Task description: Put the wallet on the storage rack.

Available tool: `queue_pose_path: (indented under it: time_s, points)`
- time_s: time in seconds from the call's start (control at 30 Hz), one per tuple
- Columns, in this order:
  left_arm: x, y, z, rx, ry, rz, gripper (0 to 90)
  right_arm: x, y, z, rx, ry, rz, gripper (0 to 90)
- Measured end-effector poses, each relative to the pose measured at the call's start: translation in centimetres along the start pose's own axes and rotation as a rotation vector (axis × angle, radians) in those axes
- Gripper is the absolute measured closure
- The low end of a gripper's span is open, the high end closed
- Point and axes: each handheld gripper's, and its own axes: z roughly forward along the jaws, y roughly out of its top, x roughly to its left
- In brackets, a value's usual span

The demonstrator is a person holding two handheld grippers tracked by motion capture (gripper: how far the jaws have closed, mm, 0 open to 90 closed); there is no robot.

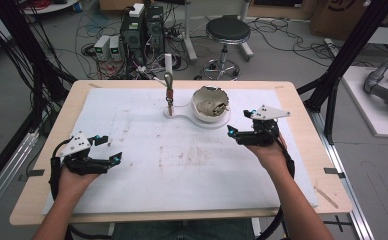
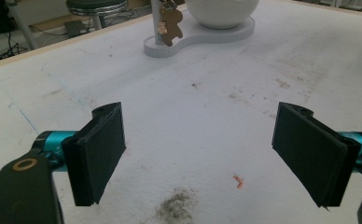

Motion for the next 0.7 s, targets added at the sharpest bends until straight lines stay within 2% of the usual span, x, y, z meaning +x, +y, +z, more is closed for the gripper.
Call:
queue_pose_path:
  time_s: [0.3,0.33,0.43,0.47,0.7]
  points:
    - [-0.2,-0.1,0.0,-0.008,-0.007,-0.007,17.1,0.4,-3.3,-1.3,-0.049,0.003,0.032,20.2]
    - [-0.2,-0.1,0.0,-0.005,-0.009,-0.003,17.1,0.3,-4.1,-1.5,-0.057,0.003,0.054,20.2]
    - [-0.4,0.1,0.0,-0.008,-0.009,-0.007,17.1,0.2,-4.9,-1.7,-0.066,-0.002,0.072,20.2]
    - [-0.5,0.2,0.0,-0.015,-0.007,-0.012,17.1,0.0,-5.6,-1.8,-0.054,-0.002,0.090,20.2]
    - [-0.8,0.5,0.2,-0.020,-0.013,-0.008,17.1,-0.5,-6.9,-2.1,-0.061,-0.008,0.118,20.1]
